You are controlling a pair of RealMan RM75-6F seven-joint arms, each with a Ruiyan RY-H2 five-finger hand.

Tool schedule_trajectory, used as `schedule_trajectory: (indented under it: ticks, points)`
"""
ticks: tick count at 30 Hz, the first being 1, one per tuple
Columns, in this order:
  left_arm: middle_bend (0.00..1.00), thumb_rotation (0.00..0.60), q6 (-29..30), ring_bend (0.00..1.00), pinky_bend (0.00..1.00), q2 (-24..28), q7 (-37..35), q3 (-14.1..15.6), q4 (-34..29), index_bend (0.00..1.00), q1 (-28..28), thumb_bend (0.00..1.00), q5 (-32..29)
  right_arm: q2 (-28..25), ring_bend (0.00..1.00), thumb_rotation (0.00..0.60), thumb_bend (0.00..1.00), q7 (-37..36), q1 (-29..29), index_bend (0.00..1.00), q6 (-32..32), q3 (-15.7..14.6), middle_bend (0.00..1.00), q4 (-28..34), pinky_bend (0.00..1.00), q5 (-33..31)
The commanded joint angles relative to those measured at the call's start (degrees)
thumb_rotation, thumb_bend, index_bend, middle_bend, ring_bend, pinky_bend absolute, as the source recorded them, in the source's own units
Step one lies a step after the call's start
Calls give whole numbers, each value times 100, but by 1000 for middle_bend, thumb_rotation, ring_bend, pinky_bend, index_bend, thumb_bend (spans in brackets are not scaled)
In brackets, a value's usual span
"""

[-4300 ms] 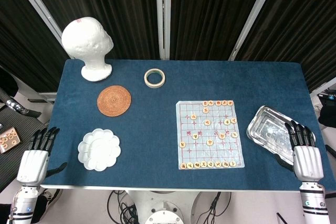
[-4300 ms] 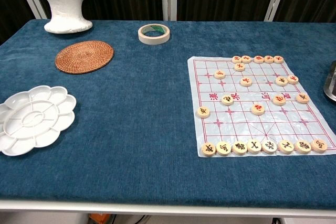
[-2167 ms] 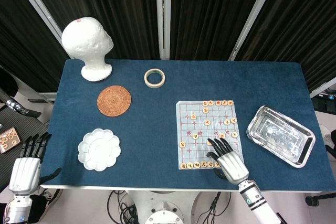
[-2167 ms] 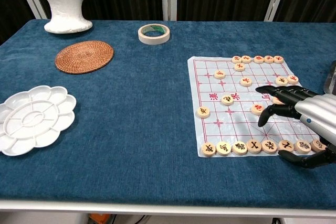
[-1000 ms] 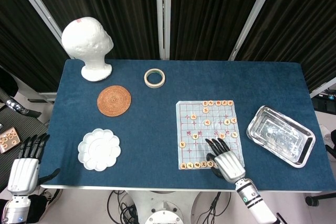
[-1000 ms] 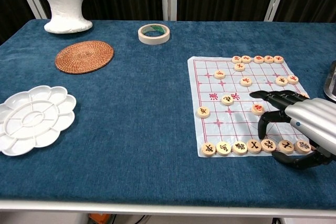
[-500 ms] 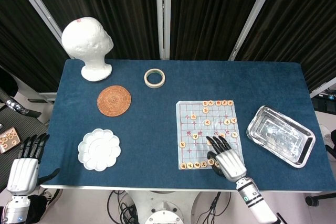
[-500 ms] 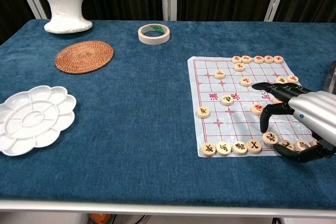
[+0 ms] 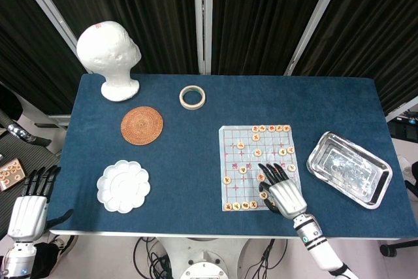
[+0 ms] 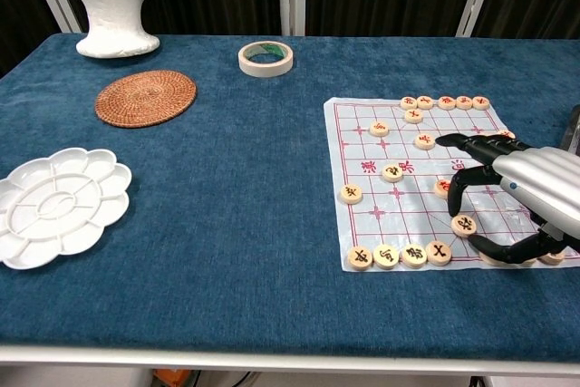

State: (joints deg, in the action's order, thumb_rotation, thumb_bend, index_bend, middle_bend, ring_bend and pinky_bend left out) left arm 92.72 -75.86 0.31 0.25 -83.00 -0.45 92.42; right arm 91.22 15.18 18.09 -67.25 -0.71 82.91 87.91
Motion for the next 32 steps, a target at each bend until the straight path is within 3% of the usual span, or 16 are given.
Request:
schedule_trajectory:
  ticks: [1,7,14,18,22,25,27,32]
  points:
    - [67,600,-7,0,3,0,7,-4,-2,26,-7,105,-2,-11,0,600,270,-7,16,505,21,-5,0,1,0,-10]
    - [67,600,7,0,4,15,23,-10,-25,26,-4,105,-2,-77,0,600,258,-38,34,420,24,-27,0,53,0,-17]
    - [67,600,37,0,4,28,67,-8,-69,26,-1,105,29,-179,0,600,251,-118,-2,390,-99,-66,0,132,0,41]
    - [67,600,45,0,4,41,113,-7,-113,26,-3,105,44,-368,0,600,248,-243,-129,372,-497,-49,0,280,0,187]
    - [67,600,36,0,4,81,225,-11,-222,26,-20,106,67,-840,0,600,243,-471,-483,251,-1201,-35,0,409,0,248]
    - [67,600,9,0,3,105,313,-15,-313,26,-23,106,44,-1186,0,600,237,-706,-803,59,-1608,-39,0,366,0,105]
    - [67,600,-20,0,3,110,352,-24,-358,26,-28,106,9,-1335,0,600,234,-858,-992,2,-1815,-21,0,277,0,-23]
    - [67,600,-72,0,3,83,461,-47,-389,26,-40,105,-56,-1471,0,600,233,-1066,-1382,0,-2183,139,0,-172,0,-436]
